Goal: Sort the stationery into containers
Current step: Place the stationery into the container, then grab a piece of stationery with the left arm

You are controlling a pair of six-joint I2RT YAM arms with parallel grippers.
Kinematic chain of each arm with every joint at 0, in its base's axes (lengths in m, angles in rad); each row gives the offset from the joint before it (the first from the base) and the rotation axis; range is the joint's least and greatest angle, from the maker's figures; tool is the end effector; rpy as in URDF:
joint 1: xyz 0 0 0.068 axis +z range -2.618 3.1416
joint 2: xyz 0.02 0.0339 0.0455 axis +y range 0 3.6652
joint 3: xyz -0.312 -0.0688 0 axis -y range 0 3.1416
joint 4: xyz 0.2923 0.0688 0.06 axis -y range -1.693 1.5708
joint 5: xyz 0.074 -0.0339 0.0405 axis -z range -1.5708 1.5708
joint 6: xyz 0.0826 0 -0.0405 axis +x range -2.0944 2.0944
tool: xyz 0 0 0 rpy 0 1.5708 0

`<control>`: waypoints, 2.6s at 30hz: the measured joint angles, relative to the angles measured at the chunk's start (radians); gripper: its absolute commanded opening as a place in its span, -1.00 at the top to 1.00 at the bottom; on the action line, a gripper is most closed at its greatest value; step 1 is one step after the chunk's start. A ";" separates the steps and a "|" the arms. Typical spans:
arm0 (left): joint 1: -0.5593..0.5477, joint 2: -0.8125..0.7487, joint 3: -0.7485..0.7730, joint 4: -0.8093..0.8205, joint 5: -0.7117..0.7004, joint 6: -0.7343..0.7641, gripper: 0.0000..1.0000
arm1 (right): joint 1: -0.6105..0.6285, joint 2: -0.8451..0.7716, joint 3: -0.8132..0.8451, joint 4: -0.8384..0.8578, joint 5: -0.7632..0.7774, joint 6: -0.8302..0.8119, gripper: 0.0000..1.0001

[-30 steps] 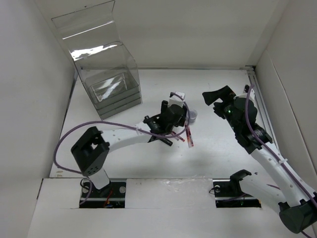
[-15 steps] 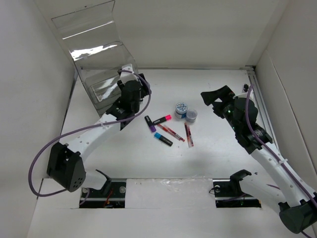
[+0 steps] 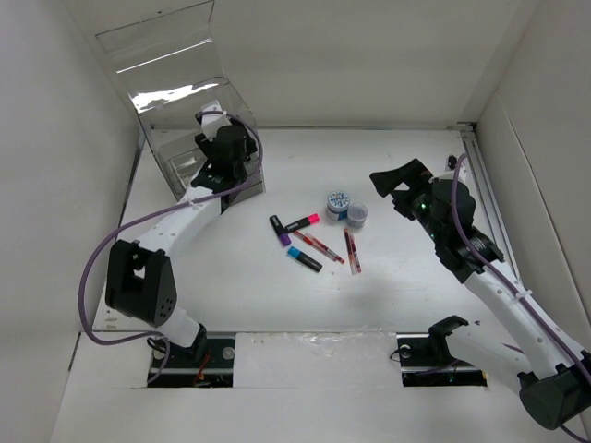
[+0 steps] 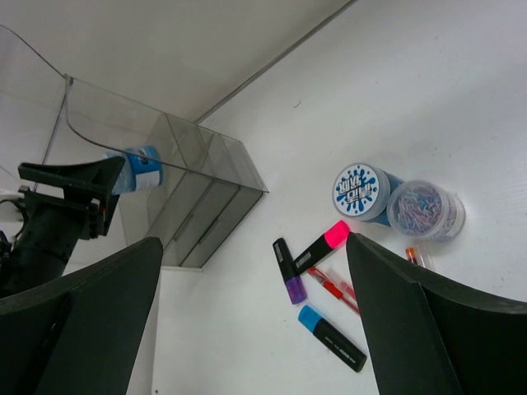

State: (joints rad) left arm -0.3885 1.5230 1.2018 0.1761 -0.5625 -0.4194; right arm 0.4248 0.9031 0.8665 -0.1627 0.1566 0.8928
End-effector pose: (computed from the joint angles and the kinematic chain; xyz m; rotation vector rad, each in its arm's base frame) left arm 0.4274 -0.1273 0.3690 -0.4361 1.6378 -0.1219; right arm 0.2546 0.1010 0.3770 0.5407 1.7596 0.8062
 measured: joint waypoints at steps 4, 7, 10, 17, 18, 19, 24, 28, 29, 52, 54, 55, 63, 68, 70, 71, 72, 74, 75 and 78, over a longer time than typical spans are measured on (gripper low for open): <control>0.037 0.055 0.047 0.002 -0.012 0.011 0.42 | 0.000 0.004 0.000 0.001 -0.007 0.000 -0.99; 0.067 0.109 0.077 -0.002 -0.014 0.014 0.33 | 0.000 0.005 0.000 0.007 -0.008 0.000 -0.99; 0.085 0.152 0.084 -0.009 -0.015 0.014 -0.02 | 0.000 0.005 0.000 0.011 -0.008 0.000 -0.99; 0.087 0.151 0.081 0.001 0.008 0.006 -0.67 | 0.000 0.005 0.000 0.014 -0.008 0.000 -0.99; 0.087 0.137 0.075 0.011 0.014 0.003 -0.67 | 0.000 0.005 0.000 0.014 -0.008 0.000 -0.99; 0.086 0.115 0.061 0.025 0.021 -0.002 -0.72 | 0.000 0.005 0.000 0.014 -0.008 0.000 -0.99; 0.047 -0.103 -0.117 0.113 0.029 -0.021 -0.64 | 0.002 0.008 0.000 0.014 -0.008 -0.003 -0.99; -0.063 -0.309 -0.263 0.193 0.022 -0.029 -0.41 | 0.002 0.013 0.000 0.014 -0.007 -0.007 -0.76; -0.109 -0.345 -0.286 0.208 0.017 -0.024 -0.41 | 0.002 0.014 0.000 0.014 -0.007 -0.009 -0.61; -0.444 0.391 0.153 0.060 0.278 0.114 -0.98 | 0.000 0.006 0.000 0.003 0.135 -0.009 -1.00; -0.444 0.422 0.182 0.047 0.286 0.119 -0.98 | 0.000 0.002 0.000 0.003 0.134 -0.009 -1.00; -0.444 0.439 0.195 0.040 0.288 0.120 -0.98 | 0.000 0.000 0.000 0.002 0.135 -0.009 -1.00; -0.444 0.524 0.231 0.001 0.290 0.124 -0.95 | 0.000 -0.007 0.000 -0.002 0.123 -0.009 -1.00; -0.444 0.543 0.241 -0.008 0.290 0.126 -0.67 | 0.000 -0.011 0.000 -0.002 0.123 -0.009 -1.00; -0.444 0.543 0.240 -0.009 0.290 0.125 -0.41 | 0.000 -0.013 0.000 -0.002 0.122 -0.009 -1.00; -0.444 0.543 0.241 -0.009 0.289 0.128 -0.29 | 0.000 -0.013 0.000 -0.002 0.122 -0.009 -1.00; -0.444 0.543 0.241 -0.009 0.289 0.129 -0.16 | 0.000 -0.014 0.000 -0.002 0.122 -0.009 -1.00; -0.444 0.543 0.240 -0.007 0.283 0.130 0.10 | 0.000 -0.015 0.000 -0.002 0.122 -0.009 -1.00; -0.444 0.543 0.240 -0.007 0.278 0.132 0.15 | 0.000 -0.017 0.000 -0.002 0.122 -0.009 -1.00; -0.444 0.536 0.224 0.014 0.274 0.128 0.27 | 0.000 -0.027 -0.007 -0.002 0.120 -0.009 -1.00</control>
State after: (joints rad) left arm -0.8330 2.0594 1.4254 0.1902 -0.2886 -0.2916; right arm 0.4244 0.8761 0.8593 -0.1646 0.2768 0.8837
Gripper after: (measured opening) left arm 0.592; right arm 0.998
